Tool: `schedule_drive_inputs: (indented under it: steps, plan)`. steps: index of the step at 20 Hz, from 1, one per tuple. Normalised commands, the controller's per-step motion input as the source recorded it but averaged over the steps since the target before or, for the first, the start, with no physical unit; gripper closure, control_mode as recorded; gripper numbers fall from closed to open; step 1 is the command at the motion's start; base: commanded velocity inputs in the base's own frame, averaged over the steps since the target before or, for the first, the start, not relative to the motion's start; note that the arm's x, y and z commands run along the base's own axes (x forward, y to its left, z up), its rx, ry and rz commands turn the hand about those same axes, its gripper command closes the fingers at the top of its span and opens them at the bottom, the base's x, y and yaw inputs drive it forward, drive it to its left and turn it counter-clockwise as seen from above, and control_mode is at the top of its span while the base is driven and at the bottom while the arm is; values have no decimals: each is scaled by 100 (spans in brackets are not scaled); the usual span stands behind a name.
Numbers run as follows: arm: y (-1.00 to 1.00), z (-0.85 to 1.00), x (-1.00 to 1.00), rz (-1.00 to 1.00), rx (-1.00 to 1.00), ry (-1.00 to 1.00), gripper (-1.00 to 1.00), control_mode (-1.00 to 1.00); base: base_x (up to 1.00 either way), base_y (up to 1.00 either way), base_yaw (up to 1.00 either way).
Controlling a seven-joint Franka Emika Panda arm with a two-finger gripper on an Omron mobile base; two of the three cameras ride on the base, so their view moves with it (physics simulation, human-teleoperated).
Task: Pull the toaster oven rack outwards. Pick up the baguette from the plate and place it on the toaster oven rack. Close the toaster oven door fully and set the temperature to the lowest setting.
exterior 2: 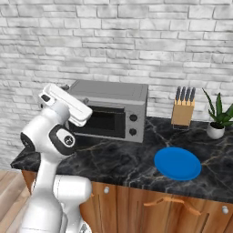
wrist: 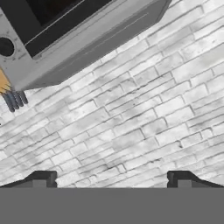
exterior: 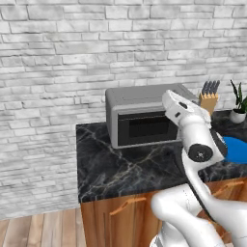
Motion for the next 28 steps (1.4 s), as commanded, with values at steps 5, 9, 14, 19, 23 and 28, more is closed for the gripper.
schedule_drive_inputs:
  steps: [5,9,14,19,23,28]
  plan:
    - [-100,53,-60,3,44,-8,-100,-100,0,0,0]
    - [-97,17,-42,6,39,3,-100,-100,0,0,0]
    - [-88,0,-36,6,39,15,-100,-100,0,0,0]
    - [-88,0,-26,9,50,24,-100,-100,0,0,0]
    - [-65,0,-12,6,45,26,-100,-100,0,0,0]
    - [-18,-43,0,5,24,29,-100,-100,0,0,0]
